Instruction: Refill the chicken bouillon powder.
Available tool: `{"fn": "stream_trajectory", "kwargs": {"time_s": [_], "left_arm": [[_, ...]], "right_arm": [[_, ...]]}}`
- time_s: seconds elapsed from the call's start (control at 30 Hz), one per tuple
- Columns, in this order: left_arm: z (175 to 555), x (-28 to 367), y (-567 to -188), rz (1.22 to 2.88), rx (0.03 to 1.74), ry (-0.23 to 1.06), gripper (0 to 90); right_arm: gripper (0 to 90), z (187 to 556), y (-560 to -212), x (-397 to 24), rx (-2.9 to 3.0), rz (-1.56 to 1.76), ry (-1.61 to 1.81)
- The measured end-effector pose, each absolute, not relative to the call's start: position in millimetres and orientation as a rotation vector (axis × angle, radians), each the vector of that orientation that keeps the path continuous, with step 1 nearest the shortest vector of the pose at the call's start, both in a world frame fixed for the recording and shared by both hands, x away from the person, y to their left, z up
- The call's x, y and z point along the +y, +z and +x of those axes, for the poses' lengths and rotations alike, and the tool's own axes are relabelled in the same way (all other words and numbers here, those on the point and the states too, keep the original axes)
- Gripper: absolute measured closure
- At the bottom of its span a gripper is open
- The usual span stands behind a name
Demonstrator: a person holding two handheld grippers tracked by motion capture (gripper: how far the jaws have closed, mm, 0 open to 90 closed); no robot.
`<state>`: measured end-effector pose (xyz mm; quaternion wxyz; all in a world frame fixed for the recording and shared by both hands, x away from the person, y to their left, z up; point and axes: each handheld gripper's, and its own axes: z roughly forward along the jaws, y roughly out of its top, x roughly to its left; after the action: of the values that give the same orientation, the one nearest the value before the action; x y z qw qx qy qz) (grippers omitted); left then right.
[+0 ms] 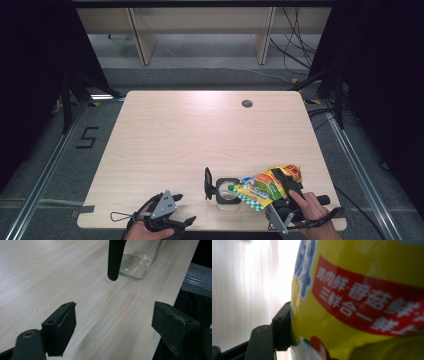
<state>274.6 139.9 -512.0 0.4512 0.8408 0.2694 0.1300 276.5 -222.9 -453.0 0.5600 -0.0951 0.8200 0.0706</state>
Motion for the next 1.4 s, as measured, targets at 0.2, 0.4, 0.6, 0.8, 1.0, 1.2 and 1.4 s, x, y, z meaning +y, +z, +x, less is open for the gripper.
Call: {"fn": "stream_trajectory", "kwargs": {"time_s": [0.2, 0.4, 0.6, 0.8, 1.0, 1.2, 1.4], "left_arm": [[274, 144, -508, 2.107, 0.651, 0.336, 18.9], [274, 141, -511, 2.084, 0.660, 0.317, 18.9], [273, 140, -512, 2.075, 0.671, 0.308, 18.9], [274, 142, -510, 2.090, 0.663, 0.305, 18.9], [275, 143, -511, 2.093, 0.650, 0.306, 18.8], [275, 141, -512, 2.079, 0.665, 0.309, 18.8], [275, 142, -511, 2.106, 0.646, 0.318, 18.8]], "right_arm": [[34.2, 274, -457, -218, 1.893, -0.228, 0.137], [34.8, 270, -459, -212, 1.845, -0.259, 0.107], [34.9, 273, -454, -208, 1.812, -0.394, 0.003], [34.9, 266, -467, -210, 1.787, -0.236, 0.046], [34.9, 269, -460, -203, 1.734, -0.402, -0.028], [34.9, 266, -469, -204, 1.740, -0.306, -0.012], [34.9, 265, -468, -201, 1.720, -0.342, -0.028]]}}
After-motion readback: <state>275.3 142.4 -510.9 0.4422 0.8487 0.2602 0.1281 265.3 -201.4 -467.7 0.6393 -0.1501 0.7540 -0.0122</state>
